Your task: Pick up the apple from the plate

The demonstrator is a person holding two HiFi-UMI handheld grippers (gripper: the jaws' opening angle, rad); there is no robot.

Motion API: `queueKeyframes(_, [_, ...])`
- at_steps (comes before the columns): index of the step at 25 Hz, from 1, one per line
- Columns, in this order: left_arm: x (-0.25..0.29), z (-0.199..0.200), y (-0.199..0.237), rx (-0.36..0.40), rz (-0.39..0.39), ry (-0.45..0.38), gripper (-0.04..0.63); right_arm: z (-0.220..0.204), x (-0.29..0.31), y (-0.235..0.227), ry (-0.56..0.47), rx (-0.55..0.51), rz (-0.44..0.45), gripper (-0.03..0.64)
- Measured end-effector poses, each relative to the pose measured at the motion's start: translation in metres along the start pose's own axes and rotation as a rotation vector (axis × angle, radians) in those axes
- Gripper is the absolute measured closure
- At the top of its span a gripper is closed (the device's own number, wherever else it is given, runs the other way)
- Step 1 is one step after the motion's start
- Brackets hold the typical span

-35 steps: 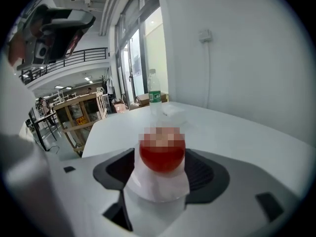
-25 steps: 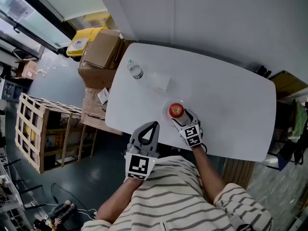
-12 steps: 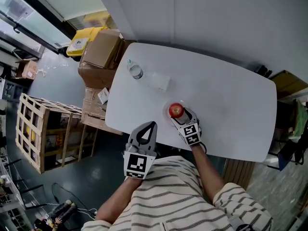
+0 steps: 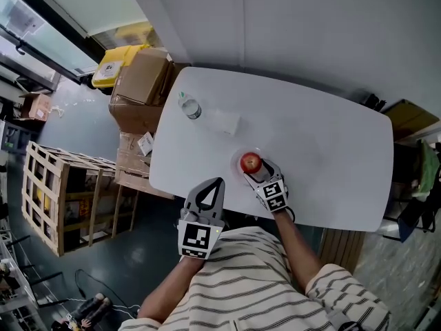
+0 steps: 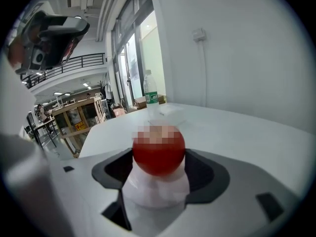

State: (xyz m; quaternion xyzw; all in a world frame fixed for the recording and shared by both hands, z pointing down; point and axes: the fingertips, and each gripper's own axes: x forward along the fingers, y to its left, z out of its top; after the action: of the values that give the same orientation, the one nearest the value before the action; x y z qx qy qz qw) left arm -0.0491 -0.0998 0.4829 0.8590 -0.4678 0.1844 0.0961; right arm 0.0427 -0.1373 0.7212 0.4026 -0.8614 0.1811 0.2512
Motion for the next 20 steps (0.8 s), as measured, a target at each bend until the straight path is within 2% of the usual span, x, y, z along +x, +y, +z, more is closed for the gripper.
queueKeyframes(8, [0.007,0.004,-0.009,-0.033,-0.04,-0.016,0.592,0.027,-0.015,-0.004,-0.061,0.102,-0.015,0.284])
queueKeyframes(20, [0.006,0.011,-0.007,-0.029,-0.053,-0.036,0.592,0.077,-0.051,-0.001,-0.181,0.139,-0.038,0.284])
